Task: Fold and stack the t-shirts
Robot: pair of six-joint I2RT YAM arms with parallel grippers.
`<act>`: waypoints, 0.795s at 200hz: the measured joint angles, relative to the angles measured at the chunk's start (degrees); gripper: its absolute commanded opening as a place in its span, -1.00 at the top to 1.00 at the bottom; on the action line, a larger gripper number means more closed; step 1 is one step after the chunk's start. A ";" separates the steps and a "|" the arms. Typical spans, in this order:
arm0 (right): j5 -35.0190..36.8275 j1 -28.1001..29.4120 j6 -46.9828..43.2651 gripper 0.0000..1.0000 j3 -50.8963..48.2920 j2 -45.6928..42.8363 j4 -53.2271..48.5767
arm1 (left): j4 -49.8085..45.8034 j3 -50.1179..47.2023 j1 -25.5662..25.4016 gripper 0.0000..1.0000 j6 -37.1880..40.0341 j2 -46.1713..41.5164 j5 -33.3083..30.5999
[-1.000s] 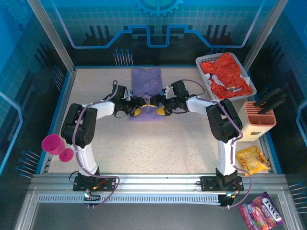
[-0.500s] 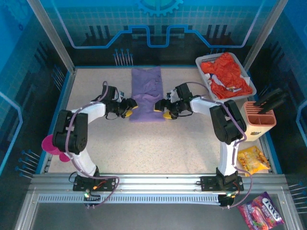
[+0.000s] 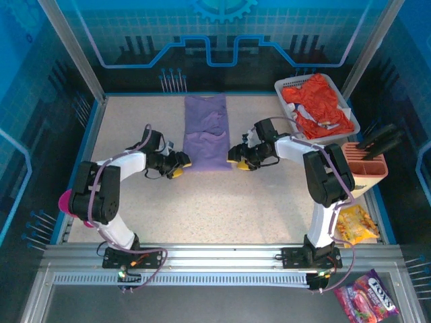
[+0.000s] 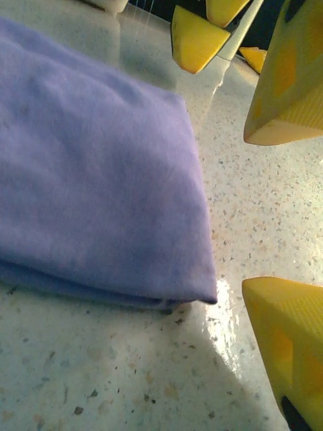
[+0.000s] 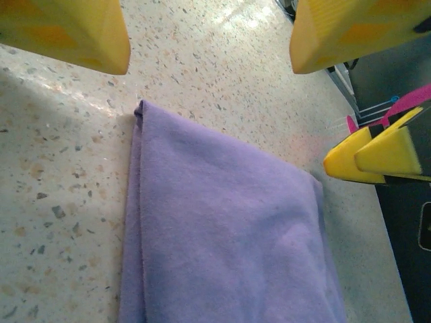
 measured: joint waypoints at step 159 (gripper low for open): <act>4.44 3.43 3.19 0.08 3.26 6.36 -0.24 | 1.38 1.27 1.60 0.16 -2.03 6.67 2.51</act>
